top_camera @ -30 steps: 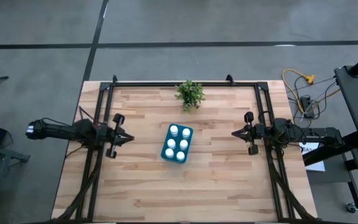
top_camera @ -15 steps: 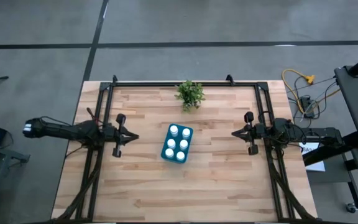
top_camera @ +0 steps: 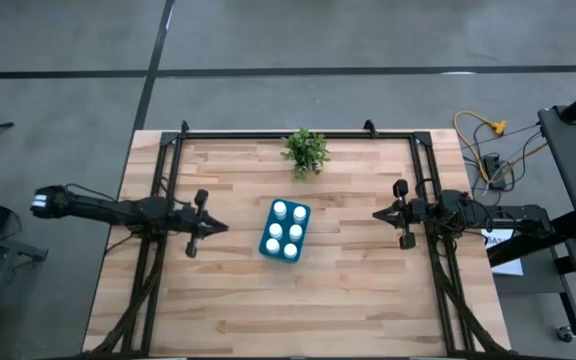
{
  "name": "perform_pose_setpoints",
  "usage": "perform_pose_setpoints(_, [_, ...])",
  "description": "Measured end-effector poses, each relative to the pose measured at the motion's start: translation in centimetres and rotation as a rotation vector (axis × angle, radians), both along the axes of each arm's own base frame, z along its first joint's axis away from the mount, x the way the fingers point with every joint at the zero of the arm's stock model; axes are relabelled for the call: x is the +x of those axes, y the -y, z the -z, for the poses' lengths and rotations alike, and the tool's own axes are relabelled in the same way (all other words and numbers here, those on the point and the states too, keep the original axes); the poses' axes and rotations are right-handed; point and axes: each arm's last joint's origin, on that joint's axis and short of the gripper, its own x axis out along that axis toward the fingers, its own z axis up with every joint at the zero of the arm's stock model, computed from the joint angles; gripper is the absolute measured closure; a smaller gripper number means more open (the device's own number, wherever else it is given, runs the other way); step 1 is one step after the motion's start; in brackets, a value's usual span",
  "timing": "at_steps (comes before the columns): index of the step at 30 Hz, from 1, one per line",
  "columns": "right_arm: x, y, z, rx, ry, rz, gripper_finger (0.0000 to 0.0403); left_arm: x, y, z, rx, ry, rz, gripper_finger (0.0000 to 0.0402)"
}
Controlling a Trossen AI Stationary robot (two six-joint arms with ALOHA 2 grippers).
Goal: Pick and place pill bottles into a basket
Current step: Return to Home Position
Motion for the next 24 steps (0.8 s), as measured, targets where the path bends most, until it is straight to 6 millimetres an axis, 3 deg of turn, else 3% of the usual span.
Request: perform_pose_setpoints(24, [0.00, 0.00, 0.00, -0.001, 0.000, 0.000, 0.0394, 0.39, 0.02, 0.42, -0.002, -0.038, -0.009, 0.0394])
